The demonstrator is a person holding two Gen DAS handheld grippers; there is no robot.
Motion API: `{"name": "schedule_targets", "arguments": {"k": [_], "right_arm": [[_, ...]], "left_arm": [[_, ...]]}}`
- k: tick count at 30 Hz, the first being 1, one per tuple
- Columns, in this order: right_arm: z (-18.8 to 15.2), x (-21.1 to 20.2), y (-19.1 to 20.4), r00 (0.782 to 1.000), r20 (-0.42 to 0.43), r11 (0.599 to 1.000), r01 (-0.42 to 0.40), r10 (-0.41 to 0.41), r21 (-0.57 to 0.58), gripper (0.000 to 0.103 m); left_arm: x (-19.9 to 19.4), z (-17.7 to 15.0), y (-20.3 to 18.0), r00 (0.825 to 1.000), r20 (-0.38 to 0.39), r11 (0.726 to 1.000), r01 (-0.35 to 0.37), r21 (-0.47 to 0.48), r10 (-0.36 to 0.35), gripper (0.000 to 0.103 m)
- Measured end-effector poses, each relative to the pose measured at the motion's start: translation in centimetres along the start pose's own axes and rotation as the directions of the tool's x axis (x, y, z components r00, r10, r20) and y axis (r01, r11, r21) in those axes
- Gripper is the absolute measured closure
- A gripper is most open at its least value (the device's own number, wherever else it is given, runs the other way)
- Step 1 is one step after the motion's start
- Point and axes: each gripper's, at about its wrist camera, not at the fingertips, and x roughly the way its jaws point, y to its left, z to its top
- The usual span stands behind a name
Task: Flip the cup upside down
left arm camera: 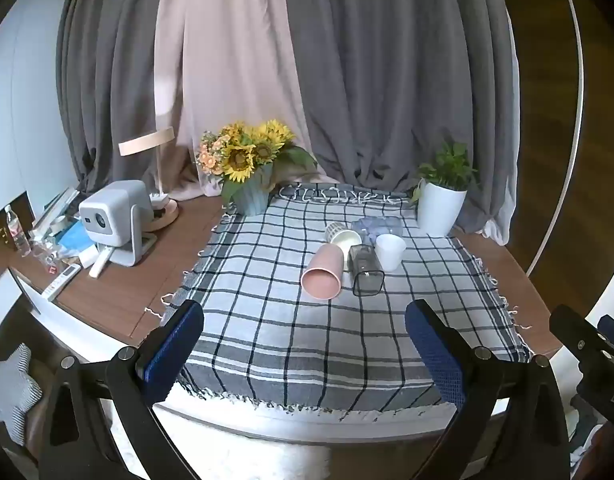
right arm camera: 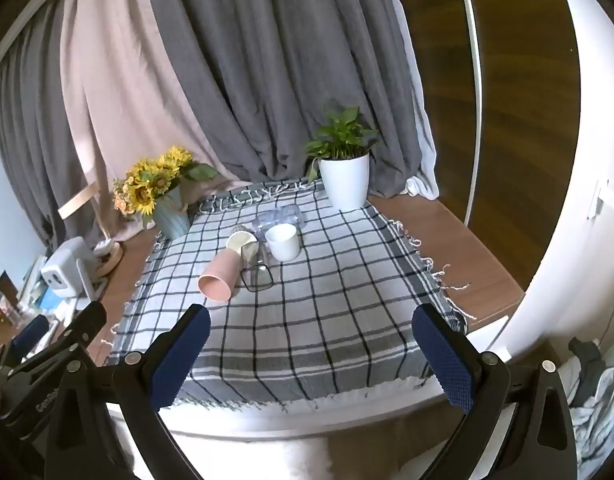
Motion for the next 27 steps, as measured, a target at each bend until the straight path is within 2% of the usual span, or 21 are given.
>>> {"name": "schedule_targets", "arguments": {"k": [27], "right_arm": [[0.5,0.0,-0.1,1.000,-0.005,1.000,0.004,-0.004,-0.001,0.001]], "left_arm": [[1.1,0.9,0.8,1.000,-0.004,1.000,0.015,0.002,-0.015,0.000]]}}
